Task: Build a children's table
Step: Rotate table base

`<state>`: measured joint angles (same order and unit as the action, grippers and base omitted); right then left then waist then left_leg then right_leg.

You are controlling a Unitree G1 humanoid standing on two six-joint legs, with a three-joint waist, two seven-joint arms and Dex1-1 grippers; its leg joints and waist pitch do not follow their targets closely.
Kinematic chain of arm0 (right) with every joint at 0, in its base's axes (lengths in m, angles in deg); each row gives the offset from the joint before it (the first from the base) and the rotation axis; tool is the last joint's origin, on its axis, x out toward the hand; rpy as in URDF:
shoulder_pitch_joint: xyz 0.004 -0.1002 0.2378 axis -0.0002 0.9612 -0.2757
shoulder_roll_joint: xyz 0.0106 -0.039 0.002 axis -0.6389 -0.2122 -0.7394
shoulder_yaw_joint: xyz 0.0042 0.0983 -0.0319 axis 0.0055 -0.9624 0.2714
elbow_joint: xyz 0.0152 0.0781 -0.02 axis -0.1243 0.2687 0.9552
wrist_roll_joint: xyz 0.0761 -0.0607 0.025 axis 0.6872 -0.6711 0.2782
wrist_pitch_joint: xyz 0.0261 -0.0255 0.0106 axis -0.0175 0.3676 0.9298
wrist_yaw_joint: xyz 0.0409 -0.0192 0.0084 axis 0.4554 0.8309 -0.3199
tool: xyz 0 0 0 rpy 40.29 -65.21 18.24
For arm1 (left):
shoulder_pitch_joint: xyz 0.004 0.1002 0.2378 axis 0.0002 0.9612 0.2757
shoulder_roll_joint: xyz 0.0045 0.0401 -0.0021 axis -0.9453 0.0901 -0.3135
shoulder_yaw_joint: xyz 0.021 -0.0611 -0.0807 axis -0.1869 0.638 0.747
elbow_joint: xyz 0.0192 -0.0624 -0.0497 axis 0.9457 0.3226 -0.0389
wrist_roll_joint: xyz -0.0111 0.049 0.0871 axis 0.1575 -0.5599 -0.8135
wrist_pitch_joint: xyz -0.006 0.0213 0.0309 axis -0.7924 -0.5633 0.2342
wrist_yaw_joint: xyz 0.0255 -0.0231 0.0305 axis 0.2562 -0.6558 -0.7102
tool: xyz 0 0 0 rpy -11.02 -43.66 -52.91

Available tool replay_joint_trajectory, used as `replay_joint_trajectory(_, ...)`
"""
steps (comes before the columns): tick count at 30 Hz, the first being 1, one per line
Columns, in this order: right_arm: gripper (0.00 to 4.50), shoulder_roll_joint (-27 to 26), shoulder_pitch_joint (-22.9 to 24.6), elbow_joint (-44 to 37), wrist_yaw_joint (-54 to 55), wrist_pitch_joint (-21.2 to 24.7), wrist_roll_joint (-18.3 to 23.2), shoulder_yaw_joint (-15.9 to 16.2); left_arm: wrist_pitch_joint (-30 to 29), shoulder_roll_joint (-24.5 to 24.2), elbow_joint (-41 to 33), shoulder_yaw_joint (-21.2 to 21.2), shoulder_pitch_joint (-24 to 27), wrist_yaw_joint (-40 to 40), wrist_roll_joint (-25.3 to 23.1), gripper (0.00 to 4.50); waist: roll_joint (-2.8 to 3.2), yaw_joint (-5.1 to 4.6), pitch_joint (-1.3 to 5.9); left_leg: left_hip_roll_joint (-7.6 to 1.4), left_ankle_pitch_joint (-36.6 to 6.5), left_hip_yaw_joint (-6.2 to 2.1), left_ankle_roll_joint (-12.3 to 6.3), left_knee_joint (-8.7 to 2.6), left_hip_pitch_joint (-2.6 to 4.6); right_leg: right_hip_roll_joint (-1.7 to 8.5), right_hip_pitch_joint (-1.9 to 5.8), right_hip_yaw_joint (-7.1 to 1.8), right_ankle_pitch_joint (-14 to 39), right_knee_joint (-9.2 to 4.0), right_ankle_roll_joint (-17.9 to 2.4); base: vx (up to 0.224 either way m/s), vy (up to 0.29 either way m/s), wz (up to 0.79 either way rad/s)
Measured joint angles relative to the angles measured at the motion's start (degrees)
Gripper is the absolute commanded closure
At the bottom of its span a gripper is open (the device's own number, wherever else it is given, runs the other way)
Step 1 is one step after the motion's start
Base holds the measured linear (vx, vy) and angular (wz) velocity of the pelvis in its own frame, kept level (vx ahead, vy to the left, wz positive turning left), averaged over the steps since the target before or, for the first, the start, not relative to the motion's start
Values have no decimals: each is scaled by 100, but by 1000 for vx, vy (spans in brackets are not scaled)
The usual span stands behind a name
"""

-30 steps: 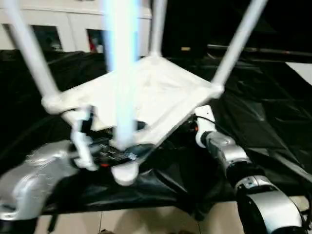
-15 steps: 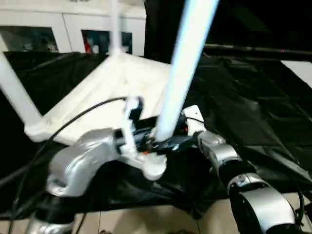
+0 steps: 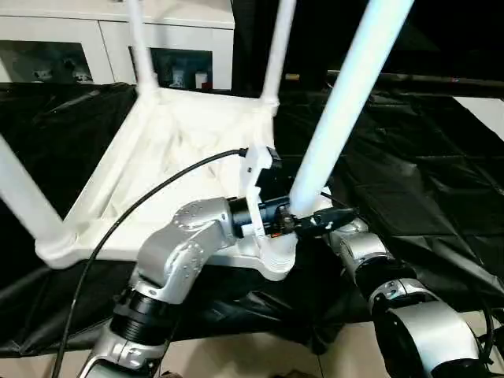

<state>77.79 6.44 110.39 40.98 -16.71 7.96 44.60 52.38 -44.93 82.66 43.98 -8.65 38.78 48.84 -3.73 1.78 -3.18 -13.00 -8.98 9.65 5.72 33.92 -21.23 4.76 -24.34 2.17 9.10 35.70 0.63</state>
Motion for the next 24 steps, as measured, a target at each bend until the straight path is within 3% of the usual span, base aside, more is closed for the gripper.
replay_joint_trajectory(8,136,87,-2,-9,-161,-263,132,-174,1144,-19,681,-101,-96,-475,-957,5,20,16,-11,0,0,-2,0,-1,-13,1,-10,3,-14,-4,-24,0,0,0)
replay_joint_trajectory(15,136,724,59,-605,-515,-371,337,-443,1027,-829,542,-226,56,304,-1021,5,72,133,-9,2,0,1,-1,-2,-13,5,-11,3,-15,-3,-26,0,0,0)
replay_joint_trajectory(18,136,1118,567,-1376,-1084,-344,309,-265,1152,-1215,492,-448,214,693,-1199,5,152,208,-5,8,-1,0,-2,-7,-12,10,5,7,-16,-26,-26,0,0,0)
replay_joint_trajectory(21,136,1537,1037,-1843,-1480,-268,257,-191,1248,-1498,595,-495,331,923,-1345,5,191,267,-15,7,-1,0,-2,-8,-11,11,10,9,-17,-32,-28,0,0,0)
replay_joint_trajectory(24,136,1935,1518,-2642,-1963,34,326,-148,1294,-1734,685,-611,313,1180,-1418,41,247,307,-25,9,-2,2,-3,-9,0,12,25,7,-19,-41,-30,0,0,0)
